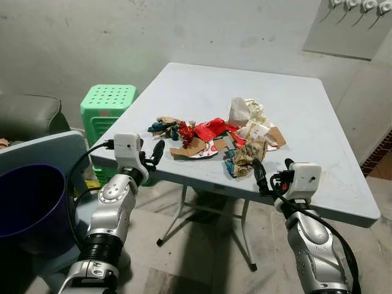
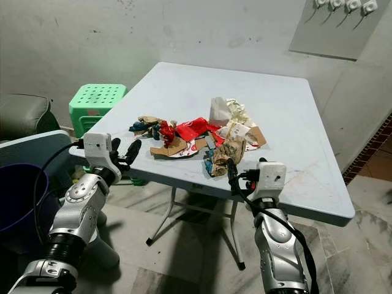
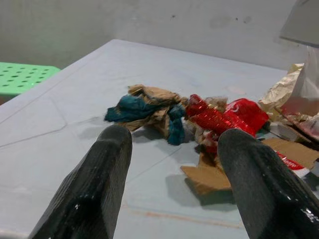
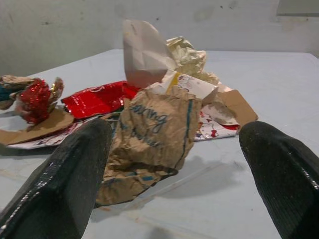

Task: Picking trash to rubbish bin

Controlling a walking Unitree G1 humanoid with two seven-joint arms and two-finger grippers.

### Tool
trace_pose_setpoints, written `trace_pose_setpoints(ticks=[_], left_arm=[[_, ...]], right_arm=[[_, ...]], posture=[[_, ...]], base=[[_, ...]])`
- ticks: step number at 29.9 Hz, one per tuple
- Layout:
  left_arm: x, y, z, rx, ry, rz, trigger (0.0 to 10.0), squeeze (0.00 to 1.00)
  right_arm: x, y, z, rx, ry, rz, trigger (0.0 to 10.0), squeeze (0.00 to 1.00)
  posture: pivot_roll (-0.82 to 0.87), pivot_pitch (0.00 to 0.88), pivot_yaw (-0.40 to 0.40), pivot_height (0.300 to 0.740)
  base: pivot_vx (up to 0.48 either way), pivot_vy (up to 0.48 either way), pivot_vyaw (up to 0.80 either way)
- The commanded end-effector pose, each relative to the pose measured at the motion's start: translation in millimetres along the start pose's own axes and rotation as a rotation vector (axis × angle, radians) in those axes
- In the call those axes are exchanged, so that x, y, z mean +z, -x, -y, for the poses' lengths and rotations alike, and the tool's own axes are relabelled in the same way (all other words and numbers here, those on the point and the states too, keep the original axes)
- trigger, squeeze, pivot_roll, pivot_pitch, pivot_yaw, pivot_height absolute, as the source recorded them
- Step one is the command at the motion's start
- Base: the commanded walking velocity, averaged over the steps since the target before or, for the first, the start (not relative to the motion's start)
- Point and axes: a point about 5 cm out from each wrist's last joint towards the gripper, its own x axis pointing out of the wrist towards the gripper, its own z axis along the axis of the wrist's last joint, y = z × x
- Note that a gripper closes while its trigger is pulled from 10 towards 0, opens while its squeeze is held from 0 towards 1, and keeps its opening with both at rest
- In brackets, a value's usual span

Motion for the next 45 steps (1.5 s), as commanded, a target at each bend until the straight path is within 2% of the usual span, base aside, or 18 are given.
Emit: trace_pose_setpoints(ticks=[1, 9, 16, 22, 25, 27, 31, 32, 33, 39, 40, 42, 43, 45], left_arm=[[6, -2.0, 1.5, -0.015, -0.012, 0.016, 10.0, 0.00], [7, -2.1, 0.0, -0.005, -0.016, 0.021, 10.0, 0.00], [9, -3.9, 0.1, 0.010, -0.061, 0.012, 10.0, 0.00], [12, -7.1, 3.9, -0.041, -0.105, -0.003, 10.0, 0.00], [13, -9.2, 2.9, -0.030, -0.082, -0.017, 10.0, 0.00], [12, -10.6, 3.4, -0.034, -0.010, -0.059, 10.0, 0.00], [18, -9.1, 5.6, -0.088, -0.078, 0.005, 10.0, 0.00], [16, -8.5, 6.5, -0.096, -0.023, -0.007, 10.0, 1.00], [16, -8.4, 6.6, -0.094, -0.006, -0.009, 10.0, 1.00], [15, -9.6, 8.2, -0.091, -0.031, -0.031, 10.0, 1.00], [15, -9.9, 7.8, -0.087, -0.046, -0.036, 10.0, 0.82], [15, -10.0, 7.7, -0.089, -0.056, -0.038, 10.0, 0.82], [13, -9.7, 7.2, -0.102, -0.057, -0.055, 10.0, 0.00], [11, -8.7, 6.1, -0.112, -0.058, -0.065, 10.0, 0.00]], right_arm=[[6, -0.8, -0.8, 0.012, 0.003, 0.015, 10.0, 0.00], [5, -0.5, -0.6, 0.017, 0.003, 0.010, 10.0, 0.00], [9, -1.4, -0.7, 0.021, 0.000, 0.024, 10.0, 0.00], [13, -2.9, -0.2, 0.032, 0.004, 0.035, 10.0, 0.00], [15, -3.3, 1.7, 0.035, 0.008, 0.038, 10.0, 0.00], [16, -2.8, 4.7, 0.035, 0.014, 0.038, 10.0, 0.00], [16, -2.2, 7.8, 0.029, 0.020, 0.036, 10.0, 0.00], [16, -2.1, 8.4, 0.025, 0.021, 0.036, 10.0, 0.00], [16, -2.1, 8.4, 0.024, 0.022, 0.036, 10.0, 0.00], [17, -1.8, 6.2, 0.035, 0.023, 0.032, 10.0, 0.00], [17, -1.7, 5.8, 0.039, 0.022, 0.032, 10.0, 0.00], [17, -1.8, 5.8, 0.040, 0.022, 0.031, 10.0, 0.00], [17, -1.7, 5.9, 0.042, 0.021, 0.030, 10.0, 0.00], [18, -1.4, 6.1, 0.045, 0.023, 0.028, 10.0, 0.00]], posture=[[-0.06, 0.000, -0.003, 0.740], [-0.06, 0.000, -0.004, 0.740], [-0.06, 0.000, -0.005, 0.740], [-0.06, 0.000, -0.005, 0.740], [-0.06, 0.000, -0.004, 0.740], [-0.06, 0.000, -0.004, 0.740], [-0.07, 0.000, -0.003, 0.740], [-0.07, 0.000, -0.003, 0.740], [-0.07, 0.000, -0.003, 0.740], [-0.07, 0.000, -0.007, 0.740], [-0.07, 0.000, -0.009, 0.740], [-0.07, 0.000, -0.009, 0.740], [-0.07, 0.000, -0.009, 0.740], [-0.07, 0.000, -0.009, 0.740]], base=[[0.428, 0.000, 0.00], [0.426, 0.000, 0.00], [0.000, 0.000, 0.00], [0.000, 0.000, 0.00], [0.000, 0.000, 0.00], [0.000, 0.000, 0.00], [0.000, 0.000, 0.00], [0.000, 0.000, 0.00], [0.000, 0.000, 0.00], [0.000, 0.000, 0.00], [0.000, 0.000, 0.00], [0.000, 0.000, 0.00], [0.000, 0.000, 0.00], [0.000, 0.000, 0.00]])
